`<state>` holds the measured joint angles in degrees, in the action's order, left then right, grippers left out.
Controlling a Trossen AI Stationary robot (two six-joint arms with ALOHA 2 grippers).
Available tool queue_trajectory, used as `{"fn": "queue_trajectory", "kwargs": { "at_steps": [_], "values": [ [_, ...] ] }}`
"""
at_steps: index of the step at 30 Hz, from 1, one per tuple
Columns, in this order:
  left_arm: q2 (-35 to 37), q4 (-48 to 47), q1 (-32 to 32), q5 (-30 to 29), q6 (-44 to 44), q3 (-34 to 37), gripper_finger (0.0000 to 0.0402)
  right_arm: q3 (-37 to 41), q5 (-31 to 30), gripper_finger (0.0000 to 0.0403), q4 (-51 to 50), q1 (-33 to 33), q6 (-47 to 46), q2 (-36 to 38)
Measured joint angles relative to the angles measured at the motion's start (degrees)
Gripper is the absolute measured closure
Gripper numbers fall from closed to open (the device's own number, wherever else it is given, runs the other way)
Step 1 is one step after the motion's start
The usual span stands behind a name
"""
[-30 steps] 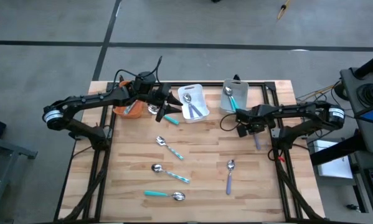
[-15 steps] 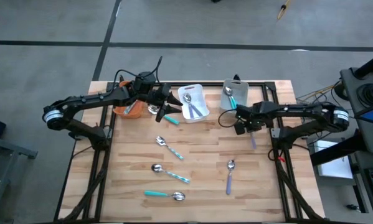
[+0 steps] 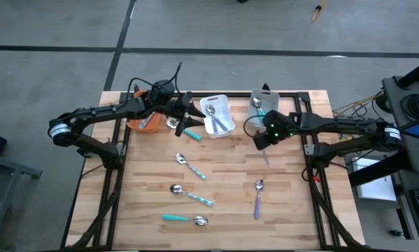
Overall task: Sort silverware by color (type)
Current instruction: Put the purple spoon into the white bin
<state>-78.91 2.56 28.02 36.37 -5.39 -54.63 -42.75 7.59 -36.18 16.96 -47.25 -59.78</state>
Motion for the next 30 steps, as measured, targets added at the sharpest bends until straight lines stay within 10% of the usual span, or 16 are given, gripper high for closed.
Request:
{"fn": "queue_trajectory", "kwargs": {
  "at_steps": [15, 30],
  "values": [
    [0.2, -3.9, 0.4, 0.0, 0.4, 1.4, 0.0253, -25.1, -13.0, 0.0391, 5.0, 1.2, 18.9, -14.0],
    [8.4, -7.1, 7.5, -0.5, -13.0, 2.6, 0.0253, -57.2, -1.3, 0.0392, -12.2, 11.5, 24.1, -44.2]
  ]
}}
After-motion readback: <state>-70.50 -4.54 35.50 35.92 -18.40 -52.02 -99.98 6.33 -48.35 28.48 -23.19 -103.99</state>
